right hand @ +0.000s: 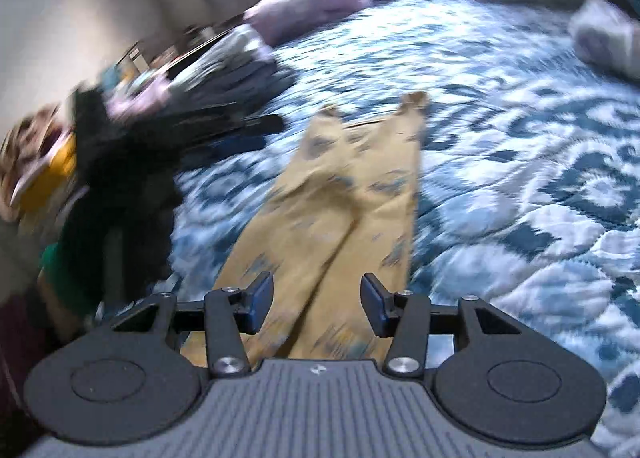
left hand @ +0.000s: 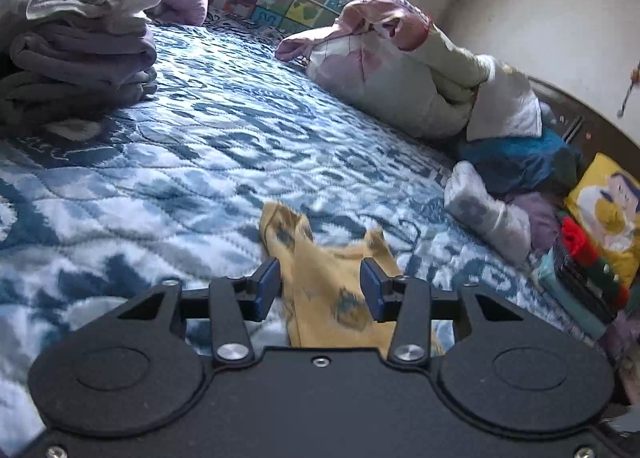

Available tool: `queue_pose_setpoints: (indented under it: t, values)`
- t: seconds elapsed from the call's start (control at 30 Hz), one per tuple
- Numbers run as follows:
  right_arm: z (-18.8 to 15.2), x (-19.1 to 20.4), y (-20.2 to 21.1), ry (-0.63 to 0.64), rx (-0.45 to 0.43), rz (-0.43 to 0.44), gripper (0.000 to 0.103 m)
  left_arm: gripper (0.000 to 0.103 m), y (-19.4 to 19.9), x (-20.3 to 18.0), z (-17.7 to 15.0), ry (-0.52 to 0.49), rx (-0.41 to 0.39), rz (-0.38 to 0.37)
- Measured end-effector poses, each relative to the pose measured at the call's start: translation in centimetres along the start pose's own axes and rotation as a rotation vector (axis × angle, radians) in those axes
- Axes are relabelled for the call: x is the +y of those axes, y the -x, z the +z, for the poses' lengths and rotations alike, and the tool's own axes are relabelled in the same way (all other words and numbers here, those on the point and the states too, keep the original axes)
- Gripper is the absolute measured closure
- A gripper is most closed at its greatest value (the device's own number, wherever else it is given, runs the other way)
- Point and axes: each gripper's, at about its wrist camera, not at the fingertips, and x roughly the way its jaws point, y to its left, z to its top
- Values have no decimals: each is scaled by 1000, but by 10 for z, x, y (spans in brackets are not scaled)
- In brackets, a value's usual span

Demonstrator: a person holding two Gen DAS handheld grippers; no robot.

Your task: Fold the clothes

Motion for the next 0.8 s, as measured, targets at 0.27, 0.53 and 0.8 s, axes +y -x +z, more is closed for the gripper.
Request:
queue_pose_setpoints:
  t: [0.27,0.53,0.8]
  values:
    - [12,-36,-31,-157,-40,67,65,64,-22,7,8,-37,51,-38]
    - [12,-39,-40,-171,-56,94,75,72,-48,7,10,-70,110,-77]
    - [13,-39,-40,-138,-75,87,100,99,-54,6,11,-77,111,-102]
